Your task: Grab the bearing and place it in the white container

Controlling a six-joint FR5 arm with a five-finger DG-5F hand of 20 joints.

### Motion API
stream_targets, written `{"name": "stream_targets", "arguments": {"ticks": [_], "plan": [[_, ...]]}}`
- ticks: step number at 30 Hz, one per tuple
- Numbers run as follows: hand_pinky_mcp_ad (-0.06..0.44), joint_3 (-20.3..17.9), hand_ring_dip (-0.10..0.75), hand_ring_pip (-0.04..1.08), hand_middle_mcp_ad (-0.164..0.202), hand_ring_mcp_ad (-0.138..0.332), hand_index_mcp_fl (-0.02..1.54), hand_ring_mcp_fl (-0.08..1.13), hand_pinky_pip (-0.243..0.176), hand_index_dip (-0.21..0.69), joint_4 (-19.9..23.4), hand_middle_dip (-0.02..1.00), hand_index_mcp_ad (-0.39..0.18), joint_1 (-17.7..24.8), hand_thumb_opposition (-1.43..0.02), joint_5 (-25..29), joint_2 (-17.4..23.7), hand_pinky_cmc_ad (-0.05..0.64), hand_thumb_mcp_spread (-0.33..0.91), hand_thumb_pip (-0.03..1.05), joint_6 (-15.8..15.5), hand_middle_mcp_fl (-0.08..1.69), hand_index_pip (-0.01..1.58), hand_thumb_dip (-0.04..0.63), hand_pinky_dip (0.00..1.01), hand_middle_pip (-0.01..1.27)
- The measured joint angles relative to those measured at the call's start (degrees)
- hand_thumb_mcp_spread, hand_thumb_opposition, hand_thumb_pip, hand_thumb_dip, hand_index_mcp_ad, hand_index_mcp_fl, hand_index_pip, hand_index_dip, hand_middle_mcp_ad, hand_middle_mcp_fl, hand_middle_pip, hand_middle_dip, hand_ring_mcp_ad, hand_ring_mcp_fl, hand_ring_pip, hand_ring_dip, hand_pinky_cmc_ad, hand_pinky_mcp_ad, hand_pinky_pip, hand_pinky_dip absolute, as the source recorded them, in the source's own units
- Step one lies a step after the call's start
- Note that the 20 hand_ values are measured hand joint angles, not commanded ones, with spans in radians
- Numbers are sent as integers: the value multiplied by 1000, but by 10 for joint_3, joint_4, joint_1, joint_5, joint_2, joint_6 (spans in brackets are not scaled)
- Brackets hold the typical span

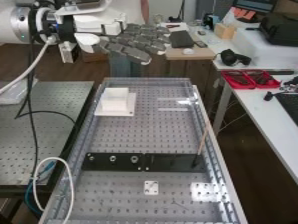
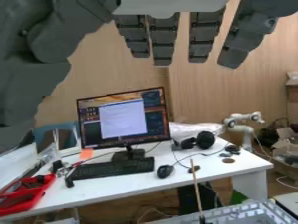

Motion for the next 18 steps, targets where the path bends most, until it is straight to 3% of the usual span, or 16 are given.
{"name": "stream_targets", "arguments": {"ticks": [14,18], "plan": [[250,-78,21,106,84,188,73,14,-75,9,90,126,42,-49,-698,19,-38,316,307,421,30,40,103,65,185,134],[250,-88,23,106,86,188,138,14,-75,9,108,138,0,-67,-730,10,-58,318,339,461,35,44,110,113,185,138]]}}
